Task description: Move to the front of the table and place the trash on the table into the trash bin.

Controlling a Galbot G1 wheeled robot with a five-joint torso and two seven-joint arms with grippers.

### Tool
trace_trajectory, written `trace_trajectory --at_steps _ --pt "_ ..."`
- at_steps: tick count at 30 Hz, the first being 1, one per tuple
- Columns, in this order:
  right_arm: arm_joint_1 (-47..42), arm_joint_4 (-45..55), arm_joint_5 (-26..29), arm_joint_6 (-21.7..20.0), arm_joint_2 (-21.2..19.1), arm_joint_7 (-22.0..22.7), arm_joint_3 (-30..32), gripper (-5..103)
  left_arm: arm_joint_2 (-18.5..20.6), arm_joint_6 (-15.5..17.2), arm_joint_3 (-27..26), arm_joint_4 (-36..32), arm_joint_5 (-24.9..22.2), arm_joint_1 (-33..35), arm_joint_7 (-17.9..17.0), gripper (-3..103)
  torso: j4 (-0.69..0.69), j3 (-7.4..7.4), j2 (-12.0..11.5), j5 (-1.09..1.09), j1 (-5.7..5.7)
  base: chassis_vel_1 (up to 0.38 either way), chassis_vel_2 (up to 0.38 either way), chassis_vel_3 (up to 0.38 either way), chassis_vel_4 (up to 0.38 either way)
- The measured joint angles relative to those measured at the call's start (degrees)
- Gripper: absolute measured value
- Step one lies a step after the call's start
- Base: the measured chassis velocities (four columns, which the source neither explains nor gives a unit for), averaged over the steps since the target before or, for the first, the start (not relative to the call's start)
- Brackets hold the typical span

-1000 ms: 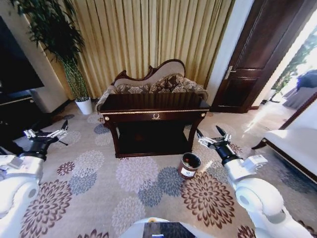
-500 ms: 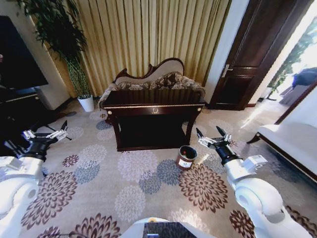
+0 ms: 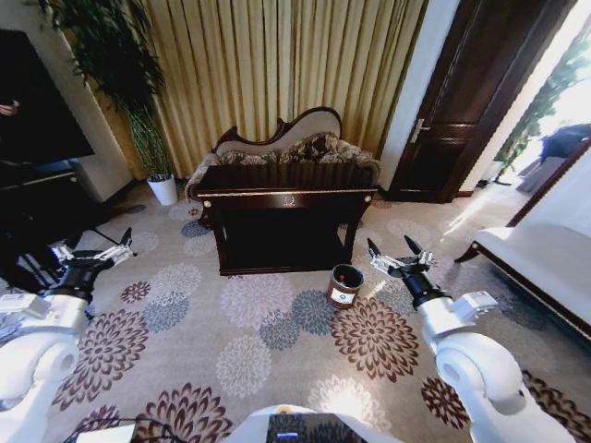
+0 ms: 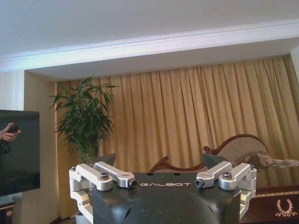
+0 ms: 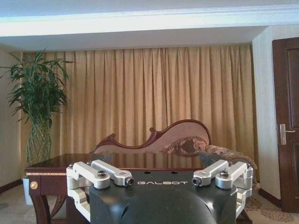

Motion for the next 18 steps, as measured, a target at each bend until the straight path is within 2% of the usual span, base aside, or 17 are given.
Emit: trace_trajectory --at_steps 9,12,18 --pt "0.30 -0.45 0.11 0.29 0.03 0.00 0.15 100 -0.02 -0.57 0.09 0.51 0.04 -0.13 0.16 100 0.01 -0.02 0.03 -0.01 -0.05 -0.118 -0.124 0.121 0.126" --pt "0.45 -0.62 -0.02 0.39 0.10 0.01 0.13 100 0.10 -0.83 0.09 0.66 0.04 -0.22 0.22 100 -0.02 -0.02 0.02 0.09 -0.05 -0.102 -0.105 0.107 0.121" --pt "0.65 -0.83 -0.34 0.41 0.17 0.01 -0.07 100 0.17 -1.52 0.09 1.24 0.02 -0.23 0.17 100 0.01 -0.01 0.02 0.00 -0.03 -0.009 -0.033 0.014 0.026"
